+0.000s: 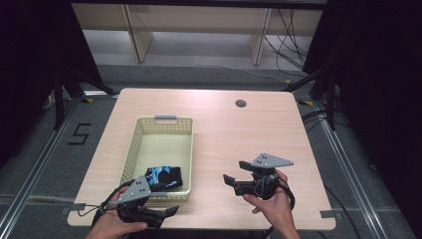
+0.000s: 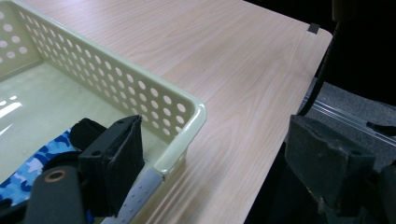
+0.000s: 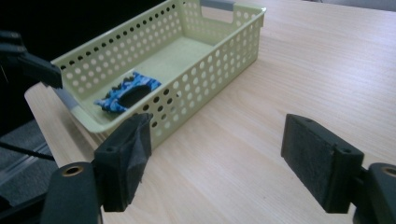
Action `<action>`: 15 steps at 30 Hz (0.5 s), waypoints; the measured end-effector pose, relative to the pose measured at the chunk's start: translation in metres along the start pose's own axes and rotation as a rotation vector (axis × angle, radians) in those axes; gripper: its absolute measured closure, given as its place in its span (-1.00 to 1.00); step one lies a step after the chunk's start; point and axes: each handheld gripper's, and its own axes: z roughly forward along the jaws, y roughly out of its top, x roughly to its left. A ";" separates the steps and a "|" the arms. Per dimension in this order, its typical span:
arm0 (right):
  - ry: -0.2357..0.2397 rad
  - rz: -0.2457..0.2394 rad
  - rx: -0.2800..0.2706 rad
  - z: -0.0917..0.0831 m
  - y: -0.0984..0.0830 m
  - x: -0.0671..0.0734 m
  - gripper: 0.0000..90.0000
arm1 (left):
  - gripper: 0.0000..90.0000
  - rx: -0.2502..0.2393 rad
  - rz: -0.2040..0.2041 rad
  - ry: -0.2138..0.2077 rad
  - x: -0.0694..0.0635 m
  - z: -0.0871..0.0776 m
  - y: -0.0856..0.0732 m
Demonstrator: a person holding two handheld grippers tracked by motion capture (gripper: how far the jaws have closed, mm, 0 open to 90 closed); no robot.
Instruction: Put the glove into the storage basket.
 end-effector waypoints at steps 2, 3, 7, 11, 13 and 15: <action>-0.012 -0.043 0.002 -0.001 -0.004 0.000 -0.47 | -0.58 0.000 -0.007 -0.002 -0.003 0.002 0.000; -0.016 -0.040 0.011 -0.002 -0.005 0.000 -0.47 | -0.58 0.001 -0.006 -0.004 -0.003 0.003 0.000; 0.010 -0.011 0.023 -0.001 -0.014 0.002 -0.49 | -0.58 0.007 0.005 -0.016 -0.008 0.005 0.000; 0.012 -0.028 0.022 -0.001 -0.018 0.000 -0.50 | -0.58 -0.001 0.015 -0.015 -0.012 0.005 -0.002; -0.004 -0.040 0.029 0.000 -0.020 0.000 -0.51 | -0.58 0.003 0.020 -0.025 -0.014 0.006 -0.004; -0.002 -0.017 0.045 0.000 -0.021 0.002 -0.54 | -0.58 0.020 0.029 -0.031 -0.014 0.005 -0.006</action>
